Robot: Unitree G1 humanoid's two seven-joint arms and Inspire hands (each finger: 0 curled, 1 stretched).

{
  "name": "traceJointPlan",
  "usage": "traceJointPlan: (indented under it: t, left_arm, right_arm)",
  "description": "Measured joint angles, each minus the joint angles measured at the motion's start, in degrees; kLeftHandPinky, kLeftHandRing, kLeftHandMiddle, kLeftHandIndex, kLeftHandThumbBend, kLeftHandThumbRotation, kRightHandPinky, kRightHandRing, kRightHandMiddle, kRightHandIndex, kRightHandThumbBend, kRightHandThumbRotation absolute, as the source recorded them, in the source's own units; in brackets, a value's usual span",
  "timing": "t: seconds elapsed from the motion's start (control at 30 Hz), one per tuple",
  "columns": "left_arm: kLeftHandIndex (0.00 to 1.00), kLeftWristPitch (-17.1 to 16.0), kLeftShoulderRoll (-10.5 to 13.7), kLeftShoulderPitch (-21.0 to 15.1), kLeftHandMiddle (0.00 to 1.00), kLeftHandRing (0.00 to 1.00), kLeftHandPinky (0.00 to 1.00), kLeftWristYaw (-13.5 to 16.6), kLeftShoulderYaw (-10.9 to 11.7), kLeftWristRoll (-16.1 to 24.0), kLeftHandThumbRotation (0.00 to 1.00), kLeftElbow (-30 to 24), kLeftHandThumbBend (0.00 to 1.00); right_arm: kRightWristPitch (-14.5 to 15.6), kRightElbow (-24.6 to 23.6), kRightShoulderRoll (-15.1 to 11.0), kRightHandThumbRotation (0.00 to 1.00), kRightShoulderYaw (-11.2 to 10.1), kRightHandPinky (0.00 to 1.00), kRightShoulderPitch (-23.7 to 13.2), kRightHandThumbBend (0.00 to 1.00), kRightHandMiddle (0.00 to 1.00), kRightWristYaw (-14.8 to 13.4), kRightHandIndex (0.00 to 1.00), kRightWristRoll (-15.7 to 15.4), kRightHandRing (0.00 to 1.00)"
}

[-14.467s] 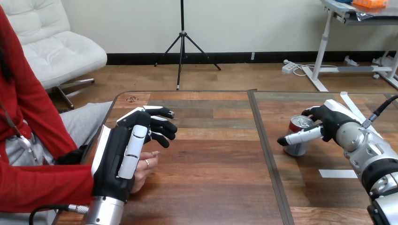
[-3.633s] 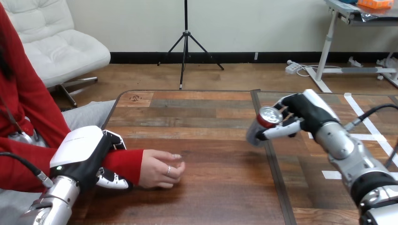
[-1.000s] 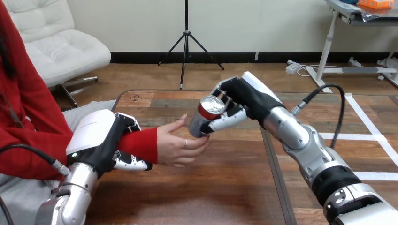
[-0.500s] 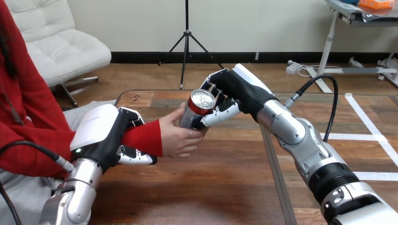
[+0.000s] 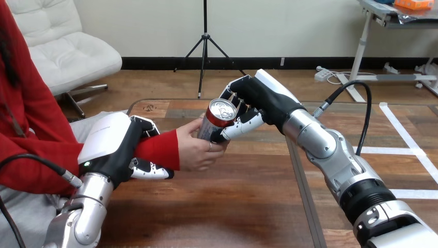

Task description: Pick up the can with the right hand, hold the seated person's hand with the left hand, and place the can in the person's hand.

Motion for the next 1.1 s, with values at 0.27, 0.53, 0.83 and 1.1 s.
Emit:
traceJointPlan:
  t: [0.27,0.53,0.83,1.1]
  left_arm:
    - [0.37,0.08,-0.01,0.0,0.36,0.31,0.25,-0.18,0.03,0.0,0.0,0.0,0.79]
    - [0.37,0.11,-0.01,0.0,0.36,0.31,0.25,-0.24,0.03,0.0,0.0,0.0,0.82]
    - [0.36,0.11,-0.11,0.0,0.36,0.31,0.25,-0.24,0.03,0.0,0.0,0.0,0.81]
    - [0.36,0.11,-0.25,0.0,0.36,0.3,0.24,-0.24,0.03,0.0,0.0,-0.04,0.81]
  right_arm:
    - [0.0,-0.01,-0.01,0.0,0.08,0.23,0.01,0.75,0.36,0.19,0.44,-0.04,0.29]
    - [0.0,-0.01,-0.02,0.0,0.08,0.25,0.01,0.74,0.37,0.28,0.44,-0.03,0.31]
    - [-0.01,-0.08,-0.04,0.0,0.07,0.24,0.01,0.74,0.37,0.29,0.44,0.01,0.3]
    - [-0.01,-0.25,-0.12,0.0,0.07,0.26,0.01,0.75,0.38,0.29,0.44,0.02,0.32]
